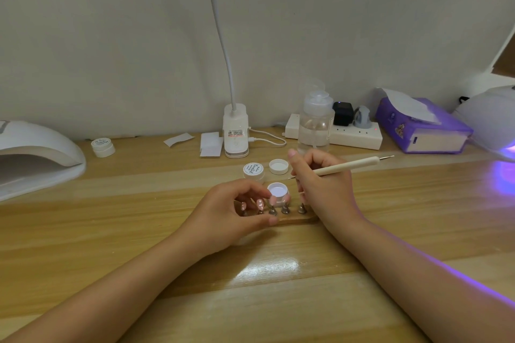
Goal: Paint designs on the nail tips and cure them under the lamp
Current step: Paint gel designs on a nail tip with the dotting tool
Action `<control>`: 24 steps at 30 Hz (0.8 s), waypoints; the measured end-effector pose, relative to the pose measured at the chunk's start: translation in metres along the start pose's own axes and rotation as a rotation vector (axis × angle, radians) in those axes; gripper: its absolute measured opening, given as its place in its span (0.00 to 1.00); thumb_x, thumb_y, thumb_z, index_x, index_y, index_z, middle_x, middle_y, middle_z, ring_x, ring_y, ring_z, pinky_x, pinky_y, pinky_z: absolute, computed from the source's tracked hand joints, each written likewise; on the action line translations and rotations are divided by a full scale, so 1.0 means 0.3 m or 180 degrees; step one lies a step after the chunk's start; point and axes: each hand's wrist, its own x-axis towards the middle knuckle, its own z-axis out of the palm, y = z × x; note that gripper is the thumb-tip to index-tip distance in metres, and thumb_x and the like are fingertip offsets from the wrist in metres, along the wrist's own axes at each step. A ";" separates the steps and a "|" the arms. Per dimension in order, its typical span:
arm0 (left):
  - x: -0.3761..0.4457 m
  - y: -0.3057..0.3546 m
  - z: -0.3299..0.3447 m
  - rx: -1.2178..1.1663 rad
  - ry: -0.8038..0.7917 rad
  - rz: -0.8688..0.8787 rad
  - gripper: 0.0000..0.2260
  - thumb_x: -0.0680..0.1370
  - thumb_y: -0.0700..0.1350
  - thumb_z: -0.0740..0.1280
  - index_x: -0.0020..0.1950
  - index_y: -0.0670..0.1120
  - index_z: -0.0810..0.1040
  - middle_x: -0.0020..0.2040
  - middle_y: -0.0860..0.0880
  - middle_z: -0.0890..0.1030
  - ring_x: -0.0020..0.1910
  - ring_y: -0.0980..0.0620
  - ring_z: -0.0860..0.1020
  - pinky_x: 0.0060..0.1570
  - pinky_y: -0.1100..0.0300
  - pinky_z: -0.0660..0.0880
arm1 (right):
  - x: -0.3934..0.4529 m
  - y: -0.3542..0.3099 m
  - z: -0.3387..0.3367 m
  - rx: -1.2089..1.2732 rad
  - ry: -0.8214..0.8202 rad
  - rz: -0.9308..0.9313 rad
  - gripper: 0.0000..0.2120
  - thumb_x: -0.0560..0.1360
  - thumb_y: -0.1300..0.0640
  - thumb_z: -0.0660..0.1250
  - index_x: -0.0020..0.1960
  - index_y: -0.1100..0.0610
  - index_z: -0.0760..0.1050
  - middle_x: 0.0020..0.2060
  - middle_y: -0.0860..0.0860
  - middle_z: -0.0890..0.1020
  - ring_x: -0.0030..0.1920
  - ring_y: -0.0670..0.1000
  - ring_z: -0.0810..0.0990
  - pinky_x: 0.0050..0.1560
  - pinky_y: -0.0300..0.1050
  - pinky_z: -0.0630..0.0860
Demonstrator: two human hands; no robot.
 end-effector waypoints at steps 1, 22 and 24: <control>0.003 0.002 0.004 -0.0003 0.0000 -0.0029 0.12 0.64 0.43 0.77 0.40 0.56 0.79 0.34 0.59 0.79 0.35 0.64 0.74 0.37 0.74 0.69 | 0.001 -0.001 0.001 0.0007 0.0008 0.0019 0.18 0.74 0.56 0.67 0.31 0.66 0.69 0.21 0.54 0.69 0.19 0.45 0.66 0.18 0.36 0.65; 0.002 -0.007 0.017 -0.0181 -0.0002 0.0020 0.09 0.68 0.39 0.74 0.35 0.53 0.81 0.27 0.61 0.75 0.28 0.62 0.68 0.31 0.74 0.63 | -0.003 -0.013 0.001 0.0170 -0.0072 0.0324 0.17 0.69 0.55 0.72 0.30 0.62 0.69 0.18 0.48 0.69 0.16 0.44 0.66 0.17 0.33 0.64; -0.002 -0.006 0.020 -0.0128 0.0064 0.0115 0.09 0.68 0.39 0.74 0.35 0.54 0.81 0.29 0.61 0.76 0.30 0.63 0.70 0.32 0.74 0.64 | -0.003 -0.016 0.002 0.0126 -0.0076 0.0326 0.17 0.68 0.54 0.73 0.31 0.63 0.71 0.19 0.48 0.70 0.17 0.44 0.66 0.18 0.34 0.65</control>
